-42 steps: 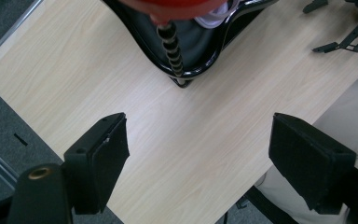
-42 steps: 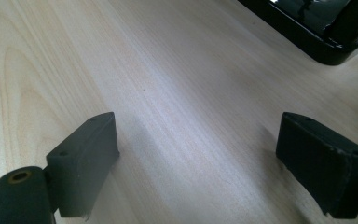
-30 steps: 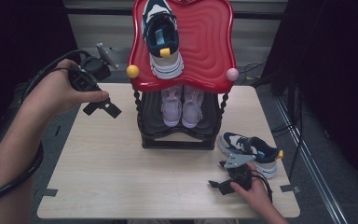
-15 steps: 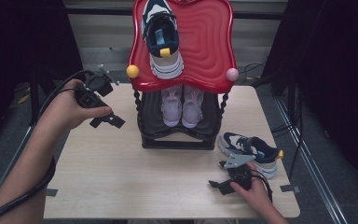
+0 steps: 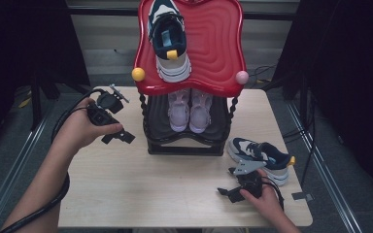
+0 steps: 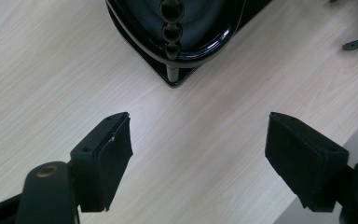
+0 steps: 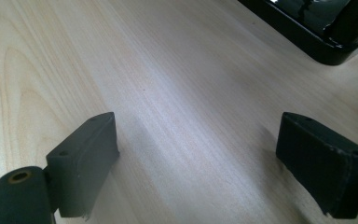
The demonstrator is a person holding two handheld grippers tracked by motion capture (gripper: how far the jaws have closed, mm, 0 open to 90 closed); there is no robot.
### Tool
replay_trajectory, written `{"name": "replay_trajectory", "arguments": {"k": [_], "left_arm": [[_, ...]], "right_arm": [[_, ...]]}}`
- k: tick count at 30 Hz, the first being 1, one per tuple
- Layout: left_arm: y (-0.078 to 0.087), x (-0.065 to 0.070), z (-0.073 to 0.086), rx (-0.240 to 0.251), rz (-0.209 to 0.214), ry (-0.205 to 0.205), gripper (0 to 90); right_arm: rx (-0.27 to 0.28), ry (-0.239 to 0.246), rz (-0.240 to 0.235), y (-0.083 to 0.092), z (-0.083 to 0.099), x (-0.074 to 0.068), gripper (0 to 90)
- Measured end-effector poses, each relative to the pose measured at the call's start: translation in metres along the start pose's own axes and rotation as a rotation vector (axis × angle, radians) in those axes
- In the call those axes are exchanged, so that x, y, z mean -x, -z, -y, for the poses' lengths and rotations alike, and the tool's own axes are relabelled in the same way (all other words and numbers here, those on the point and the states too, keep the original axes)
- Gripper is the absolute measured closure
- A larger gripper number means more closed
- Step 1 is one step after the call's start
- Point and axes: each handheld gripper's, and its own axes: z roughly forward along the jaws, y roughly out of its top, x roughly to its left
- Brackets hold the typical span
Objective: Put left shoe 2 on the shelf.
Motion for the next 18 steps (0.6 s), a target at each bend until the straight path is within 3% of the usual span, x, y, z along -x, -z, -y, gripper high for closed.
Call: {"name": "replay_trajectory", "arguments": {"k": [18], "left_arm": [[-0.051,0.003,0.015,-0.038,0.023,0.009,22.7]], "right_arm": [[0.001,0.000,0.000,0.000,0.000,0.000,12.1]]}}
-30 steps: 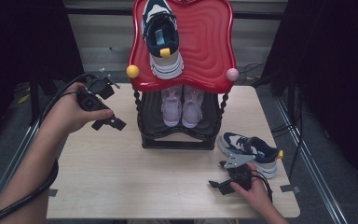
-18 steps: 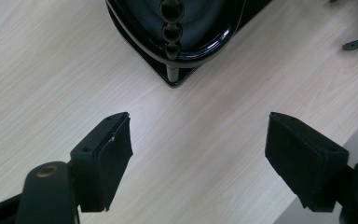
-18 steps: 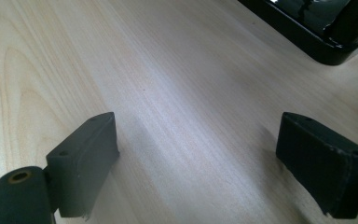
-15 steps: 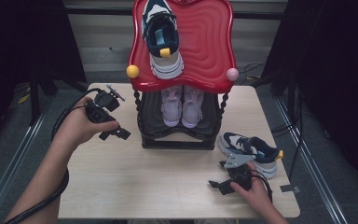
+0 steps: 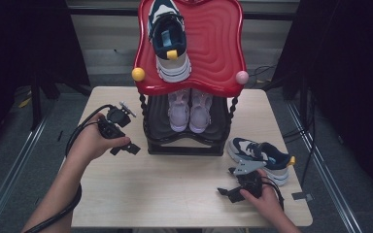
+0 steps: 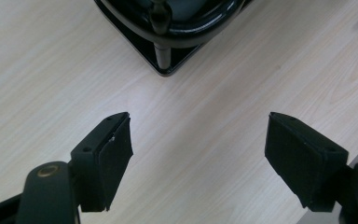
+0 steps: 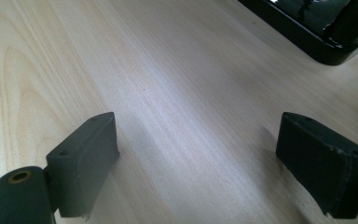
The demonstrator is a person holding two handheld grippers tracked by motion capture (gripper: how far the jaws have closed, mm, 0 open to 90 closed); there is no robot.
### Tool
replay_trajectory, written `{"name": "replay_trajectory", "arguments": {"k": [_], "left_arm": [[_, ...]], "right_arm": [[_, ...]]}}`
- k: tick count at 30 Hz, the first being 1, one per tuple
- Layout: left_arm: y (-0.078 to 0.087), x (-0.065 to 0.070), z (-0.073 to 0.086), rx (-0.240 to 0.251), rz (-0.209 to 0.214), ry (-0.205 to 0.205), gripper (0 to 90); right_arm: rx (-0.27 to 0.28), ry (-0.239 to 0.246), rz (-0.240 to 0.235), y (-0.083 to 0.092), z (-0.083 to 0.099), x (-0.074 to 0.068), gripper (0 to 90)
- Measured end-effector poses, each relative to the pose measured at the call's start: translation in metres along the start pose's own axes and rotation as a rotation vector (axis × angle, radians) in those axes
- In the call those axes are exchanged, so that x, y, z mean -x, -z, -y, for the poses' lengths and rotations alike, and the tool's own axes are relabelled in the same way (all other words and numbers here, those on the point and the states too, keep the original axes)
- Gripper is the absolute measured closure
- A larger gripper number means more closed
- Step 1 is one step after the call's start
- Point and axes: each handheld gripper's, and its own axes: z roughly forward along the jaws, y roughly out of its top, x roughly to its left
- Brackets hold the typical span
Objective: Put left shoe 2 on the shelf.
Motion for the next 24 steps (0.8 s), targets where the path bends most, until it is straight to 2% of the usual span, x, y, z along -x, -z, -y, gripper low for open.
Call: {"name": "replay_trajectory", "arguments": {"k": [12,15,24], "left_arm": [[-0.048,0.006,0.014,0.036,0.051,0.002,22.7],[-0.058,0.008,0.017,0.043,0.047,-0.002,22.6],[-0.093,0.012,0.028,0.068,0.075,0.016,22.0]], "right_arm": [[-0.004,0.000,-0.001,0.000,0.000,0.000,12.1],[-0.004,0.000,-0.001,0.000,0.000,0.000,12.1],[-0.004,0.000,-0.001,0.000,0.000,0.000,12.1]]}}
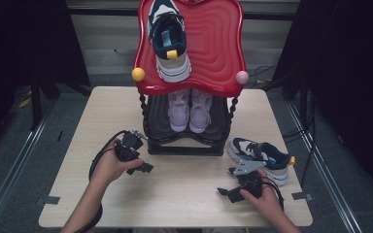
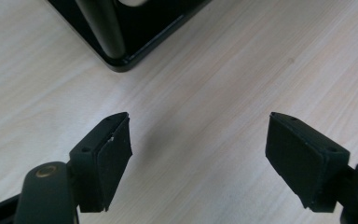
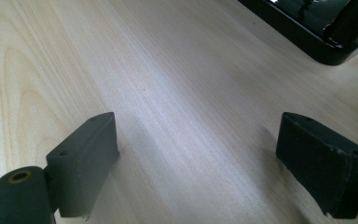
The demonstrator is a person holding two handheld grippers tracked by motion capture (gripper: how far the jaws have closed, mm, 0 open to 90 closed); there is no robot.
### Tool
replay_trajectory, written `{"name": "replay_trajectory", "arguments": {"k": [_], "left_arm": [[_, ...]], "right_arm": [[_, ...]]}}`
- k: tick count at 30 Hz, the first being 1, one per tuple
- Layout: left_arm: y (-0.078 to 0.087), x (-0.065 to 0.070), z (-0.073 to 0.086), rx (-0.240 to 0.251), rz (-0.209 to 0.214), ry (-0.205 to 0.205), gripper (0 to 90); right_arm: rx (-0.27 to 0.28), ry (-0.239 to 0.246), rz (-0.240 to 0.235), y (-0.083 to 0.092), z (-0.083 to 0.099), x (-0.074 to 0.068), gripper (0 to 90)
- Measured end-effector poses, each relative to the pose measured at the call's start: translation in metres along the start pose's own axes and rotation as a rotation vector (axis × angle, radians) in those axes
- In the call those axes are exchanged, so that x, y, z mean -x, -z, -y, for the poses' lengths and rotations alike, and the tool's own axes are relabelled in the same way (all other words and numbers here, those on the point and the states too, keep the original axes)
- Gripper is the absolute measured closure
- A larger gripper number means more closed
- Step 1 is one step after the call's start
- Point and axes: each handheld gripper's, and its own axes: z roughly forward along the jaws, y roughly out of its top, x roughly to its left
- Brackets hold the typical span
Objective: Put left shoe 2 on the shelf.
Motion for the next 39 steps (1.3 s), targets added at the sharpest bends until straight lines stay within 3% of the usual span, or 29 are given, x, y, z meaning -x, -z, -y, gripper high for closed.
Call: {"name": "replay_trajectory", "arguments": {"k": [6,11,17,25,31,33,39], "left_arm": [[-0.019,0.003,0.009,0.037,-0.011,-0.009,21.2],[-0.027,0.004,0.016,0.070,-0.031,-0.030,20.1],[-0.035,0.004,0.028,0.103,-0.059,-0.027,19.5],[-0.041,0.006,0.040,0.161,-0.081,-0.014,18.8],[-0.045,0.011,0.046,0.196,-0.122,-0.061,15.2],[-0.046,0.012,0.048,0.218,-0.136,-0.050,14.5],[-0.051,0.013,0.057,0.290,-0.127,-0.052,9.2]], "right_arm": [[0.000,0.000,0.000,0.000,0.000,0.000,12.1],[-0.001,0.000,0.000,0.000,0.000,0.000,12.1],[-0.001,0.000,0.000,0.000,0.000,0.000,12.1],[-0.001,0.000,0.000,0.000,0.000,0.000,12.1],[-0.002,0.000,0.000,0.000,0.000,0.000,12.1],[-0.002,0.002,0.001,0.000,0.000,0.000,12.1],[-0.001,-0.001,0.003,0.001,0.001,-0.001,12.0]]}}
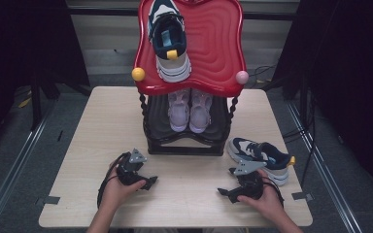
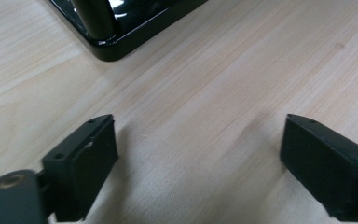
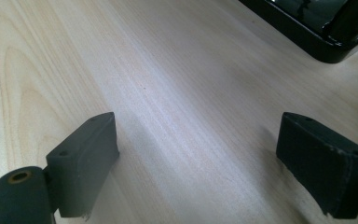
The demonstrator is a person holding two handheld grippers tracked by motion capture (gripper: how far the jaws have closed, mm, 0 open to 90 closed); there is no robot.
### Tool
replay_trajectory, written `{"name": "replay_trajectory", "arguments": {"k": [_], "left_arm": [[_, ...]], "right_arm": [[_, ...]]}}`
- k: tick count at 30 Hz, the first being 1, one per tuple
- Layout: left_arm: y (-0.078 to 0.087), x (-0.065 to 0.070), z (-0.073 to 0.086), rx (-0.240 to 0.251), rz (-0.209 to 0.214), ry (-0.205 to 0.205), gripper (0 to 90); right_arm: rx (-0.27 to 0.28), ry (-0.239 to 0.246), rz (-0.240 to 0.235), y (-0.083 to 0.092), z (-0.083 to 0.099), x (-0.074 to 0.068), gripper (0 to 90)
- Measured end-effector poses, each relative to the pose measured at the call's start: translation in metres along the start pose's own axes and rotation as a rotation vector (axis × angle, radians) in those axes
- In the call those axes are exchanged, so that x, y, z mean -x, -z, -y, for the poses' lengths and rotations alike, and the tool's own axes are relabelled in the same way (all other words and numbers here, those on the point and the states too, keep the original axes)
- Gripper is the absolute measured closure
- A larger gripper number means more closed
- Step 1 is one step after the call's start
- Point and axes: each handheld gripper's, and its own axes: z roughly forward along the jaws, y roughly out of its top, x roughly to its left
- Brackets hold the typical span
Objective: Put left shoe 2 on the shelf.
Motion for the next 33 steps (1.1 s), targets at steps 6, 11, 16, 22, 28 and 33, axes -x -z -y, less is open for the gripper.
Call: {"name": "replay_trajectory", "arguments": {"k": [6,11,16,22,28,33], "left_arm": [[-0.005,0.003,0.003,0.036,0.005,-0.005,0.0],[-0.005,0.002,0.005,0.052,0.003,-0.014,0.0],[-0.005,0.002,0.005,0.052,0.001,-0.014,0.0],[-0.005,0.002,0.005,0.052,0.002,-0.014,0.0],[-0.005,0.002,0.005,0.052,0.001,-0.014,0.0],[-0.005,0.002,0.005,0.052,0.001,-0.014,0.0]], "right_arm": [[-0.015,0.004,-0.003,0.002,-0.001,-0.001,12.8],[-0.039,-0.008,-0.022,0.005,-0.002,0.000,13.7],[-0.075,-0.008,-0.038,0.008,-0.004,0.001,13.8],[-0.094,0.001,-0.071,0.020,-0.011,0.001,14.1],[-0.100,0.020,-0.073,0.035,-0.024,0.003,15.0],[-0.116,0.039,-0.087,0.048,-0.034,0.005,16.2]]}}
